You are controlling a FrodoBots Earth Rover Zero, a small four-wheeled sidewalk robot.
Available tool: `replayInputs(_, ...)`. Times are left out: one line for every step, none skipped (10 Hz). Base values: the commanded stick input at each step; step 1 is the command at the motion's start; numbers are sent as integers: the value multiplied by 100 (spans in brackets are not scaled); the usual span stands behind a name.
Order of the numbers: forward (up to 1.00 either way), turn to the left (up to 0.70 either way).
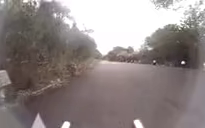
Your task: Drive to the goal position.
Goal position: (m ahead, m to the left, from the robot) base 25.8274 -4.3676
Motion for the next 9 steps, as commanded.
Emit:
replayInputs(50,0)
replayInputs(50,0)
replayInputs(50,0)
replayInputs(50,0)
replayInputs(50,0)
replayInputs(50,0)
replayInputs(50,-26)
replayInputs(50,-50)
replayInputs(50,-50)
